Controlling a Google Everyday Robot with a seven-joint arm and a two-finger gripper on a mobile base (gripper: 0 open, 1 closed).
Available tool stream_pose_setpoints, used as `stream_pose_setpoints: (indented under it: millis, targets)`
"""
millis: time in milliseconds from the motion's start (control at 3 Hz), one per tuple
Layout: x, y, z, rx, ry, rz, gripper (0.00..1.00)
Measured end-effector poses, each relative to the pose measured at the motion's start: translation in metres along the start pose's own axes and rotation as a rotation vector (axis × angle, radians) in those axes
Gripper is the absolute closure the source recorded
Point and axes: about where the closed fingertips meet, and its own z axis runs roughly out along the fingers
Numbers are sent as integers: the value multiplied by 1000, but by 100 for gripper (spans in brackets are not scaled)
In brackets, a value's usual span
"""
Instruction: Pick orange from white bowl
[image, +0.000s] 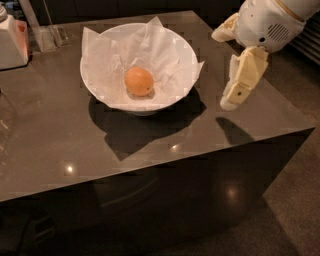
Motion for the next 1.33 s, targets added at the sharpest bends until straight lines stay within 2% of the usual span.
stream_pose_setpoints:
  millis: [333, 667, 1000, 1333]
  targets:
    - [-49, -23, 27, -62, -112, -67, 0]
    - [-51, -26, 27, -52, -117, -68, 0]
    - [-47, -25, 27, -26, -141, -36, 0]
    - [-59, -43, 46, -26, -198, -41, 0]
